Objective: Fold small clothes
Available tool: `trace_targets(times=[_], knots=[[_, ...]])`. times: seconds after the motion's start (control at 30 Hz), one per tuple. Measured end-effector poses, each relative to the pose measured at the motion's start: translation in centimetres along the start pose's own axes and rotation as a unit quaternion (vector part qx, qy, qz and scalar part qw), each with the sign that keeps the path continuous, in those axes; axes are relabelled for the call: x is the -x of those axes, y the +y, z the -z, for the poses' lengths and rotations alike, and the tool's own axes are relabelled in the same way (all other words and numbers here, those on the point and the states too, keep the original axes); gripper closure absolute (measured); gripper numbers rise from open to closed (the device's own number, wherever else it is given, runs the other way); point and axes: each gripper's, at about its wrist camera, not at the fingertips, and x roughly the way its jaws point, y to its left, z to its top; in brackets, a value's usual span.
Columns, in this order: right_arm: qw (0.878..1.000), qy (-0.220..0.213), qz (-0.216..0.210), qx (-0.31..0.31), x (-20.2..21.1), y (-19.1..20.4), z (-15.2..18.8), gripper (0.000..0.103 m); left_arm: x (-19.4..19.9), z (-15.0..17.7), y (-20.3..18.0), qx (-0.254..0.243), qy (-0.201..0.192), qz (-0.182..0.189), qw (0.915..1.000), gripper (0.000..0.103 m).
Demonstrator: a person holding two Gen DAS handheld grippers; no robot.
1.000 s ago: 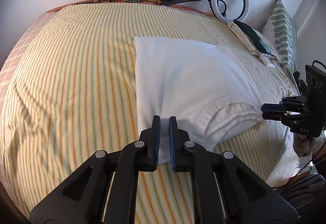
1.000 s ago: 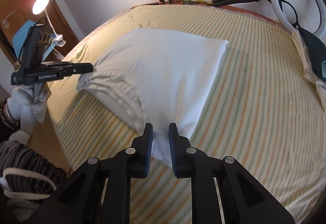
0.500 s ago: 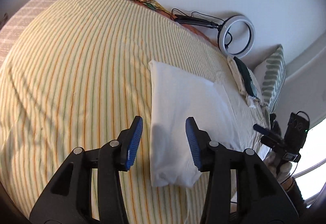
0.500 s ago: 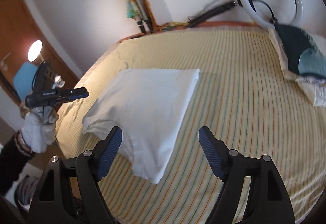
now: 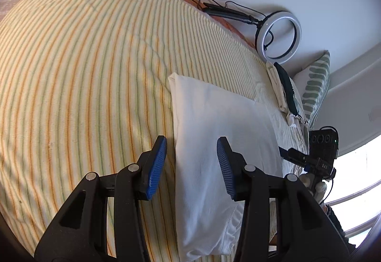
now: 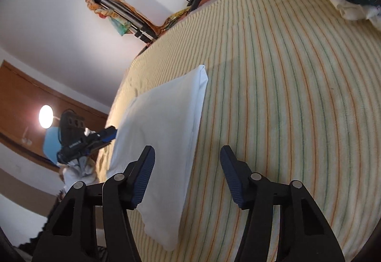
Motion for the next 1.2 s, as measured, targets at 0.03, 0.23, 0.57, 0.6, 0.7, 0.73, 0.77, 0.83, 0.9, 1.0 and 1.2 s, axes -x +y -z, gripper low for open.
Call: trace_targets(times=[0.03,0.23,0.57,0.6,0.7,0.73,0.77,0.83,0.9,1.0,1.2], knots=[[1.0,0.002,-0.002,0.001,-0.2,0.0,0.0,0.051,-0.4,0.1,0.0,-0.001,0.006,0.003,1.0,0.059],[1.0,0.008,-0.015,-0.001,-1.6,0.3,-0.7,0.056,-1.0,0.4,-0.2,-0.004,0.004,0.018,0.9998,0.06],[0.999,0.024,0.012,0.017,-4.4,2.7,-1.0,0.089,-2.3,0.2,-1.9,-0.02,0.002,-0.009,0.9998,0.091],[0.999,0.023,0.026,0.029,-4.1,3.1,-0.6,0.091,-2.2,0.4,-2.3,-0.028,-0.003,-0.018,0.9994,0.093],[0.993,0.012,0.077,0.087,-3.4,5.8,-0.3,0.093,-1.6,0.9,-4.1,-0.067,-0.018,-0.042,0.9967,0.094],[0.991,0.01,0.089,0.104,-3.2,6.5,-0.1,0.093,-1.2,1.0,-4.9,-0.08,-0.023,-0.045,0.9955,0.095],[0.987,0.006,0.102,0.121,-3.0,7.3,0.0,0.093,-0.9,1.1,-5.4,-0.089,-0.028,-0.049,0.9944,0.095],[0.982,0.002,0.121,0.146,-2.7,8.6,0.4,0.094,-0.4,1.4,-6.4,-0.104,-0.036,-0.054,0.9925,0.095],[0.976,-0.002,0.138,0.17,-2.2,9.6,0.8,0.094,0.2,1.6,-7.4,-0.114,-0.041,-0.055,0.9911,0.095],[0.97,-0.007,0.149,0.191,-1.3,10.5,1.1,0.094,0.9,1.8,-8.9,-0.129,-0.048,-0.056,0.9889,0.095],[0.959,-0.023,0.18,0.219,1.7,11.0,1.3,0.094,1.2,1.6,-11.5,-0.143,-0.052,-0.048,0.9872,0.095]])
